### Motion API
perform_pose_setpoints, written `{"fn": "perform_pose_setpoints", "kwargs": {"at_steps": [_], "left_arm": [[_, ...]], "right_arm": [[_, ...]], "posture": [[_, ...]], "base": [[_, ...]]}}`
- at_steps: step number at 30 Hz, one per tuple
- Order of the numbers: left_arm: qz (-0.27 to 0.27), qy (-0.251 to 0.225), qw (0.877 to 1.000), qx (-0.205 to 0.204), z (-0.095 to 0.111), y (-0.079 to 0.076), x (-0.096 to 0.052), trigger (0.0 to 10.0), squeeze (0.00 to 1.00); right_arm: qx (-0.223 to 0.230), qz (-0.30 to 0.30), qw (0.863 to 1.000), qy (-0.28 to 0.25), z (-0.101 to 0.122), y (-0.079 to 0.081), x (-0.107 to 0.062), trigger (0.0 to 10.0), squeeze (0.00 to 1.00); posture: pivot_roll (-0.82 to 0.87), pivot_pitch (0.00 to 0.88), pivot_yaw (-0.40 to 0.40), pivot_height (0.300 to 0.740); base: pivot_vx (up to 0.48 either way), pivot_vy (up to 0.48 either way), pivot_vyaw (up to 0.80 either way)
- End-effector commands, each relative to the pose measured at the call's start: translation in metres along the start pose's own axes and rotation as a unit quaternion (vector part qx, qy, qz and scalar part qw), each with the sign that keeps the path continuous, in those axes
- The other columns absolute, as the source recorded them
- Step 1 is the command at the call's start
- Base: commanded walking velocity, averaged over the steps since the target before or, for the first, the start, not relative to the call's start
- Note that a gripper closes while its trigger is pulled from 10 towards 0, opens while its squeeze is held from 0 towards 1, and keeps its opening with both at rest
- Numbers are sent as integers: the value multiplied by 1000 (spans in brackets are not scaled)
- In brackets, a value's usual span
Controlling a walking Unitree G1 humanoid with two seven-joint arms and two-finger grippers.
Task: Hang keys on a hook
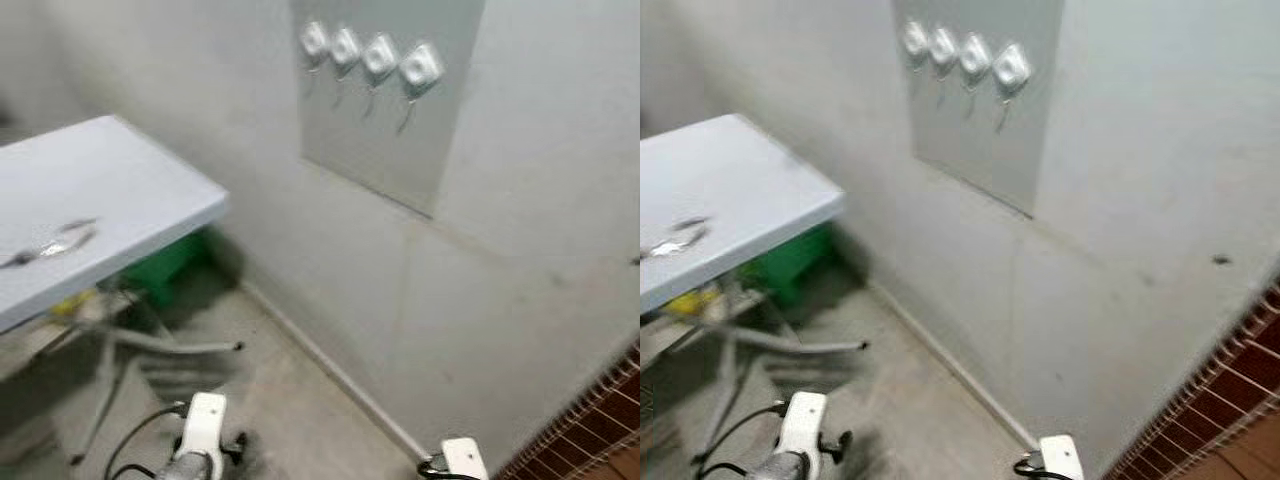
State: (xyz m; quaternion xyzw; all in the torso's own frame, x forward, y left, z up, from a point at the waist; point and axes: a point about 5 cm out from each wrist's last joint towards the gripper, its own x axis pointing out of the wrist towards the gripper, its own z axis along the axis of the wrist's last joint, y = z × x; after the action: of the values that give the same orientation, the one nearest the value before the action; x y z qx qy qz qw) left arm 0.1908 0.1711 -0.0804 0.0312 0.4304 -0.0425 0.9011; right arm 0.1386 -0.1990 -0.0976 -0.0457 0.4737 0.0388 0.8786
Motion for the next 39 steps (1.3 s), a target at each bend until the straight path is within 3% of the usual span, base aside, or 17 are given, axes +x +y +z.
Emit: {"fn": "perform_pose_setpoints", "kwargs": {"at_steps": [1,29,37,38,39], "left_arm": [[13,-3,1000,2,4,9,0,10000,0],[5,-11,1000,-3,7,3,1,10000,0],[1,-35,999,-2,15,7,1,10000,0],[-1,-44,999,-2,17,8,1,10000,0],[-1,-49,999,-1,19,8,1,10000,0]], "right_arm": [[4,3,1000,-16,11,5,3,10000,0],[-16,5,1000,-11,9,0,2,10000,0],[33,15,998,-45,15,0,2,10000,0],[36,14,998,-56,18,0,2,10000,1000],[43,20,997,-67,21,0,2,10000,1000]], "posture": [[-1,0,24,740],[7,0,13,740],[4,0,19,740],[2,0,19,740],[2,0,19,740]], "base": [[0,0,800],[0,0,800],[0,0,400],[0,0,0],[0,0,0]]}}
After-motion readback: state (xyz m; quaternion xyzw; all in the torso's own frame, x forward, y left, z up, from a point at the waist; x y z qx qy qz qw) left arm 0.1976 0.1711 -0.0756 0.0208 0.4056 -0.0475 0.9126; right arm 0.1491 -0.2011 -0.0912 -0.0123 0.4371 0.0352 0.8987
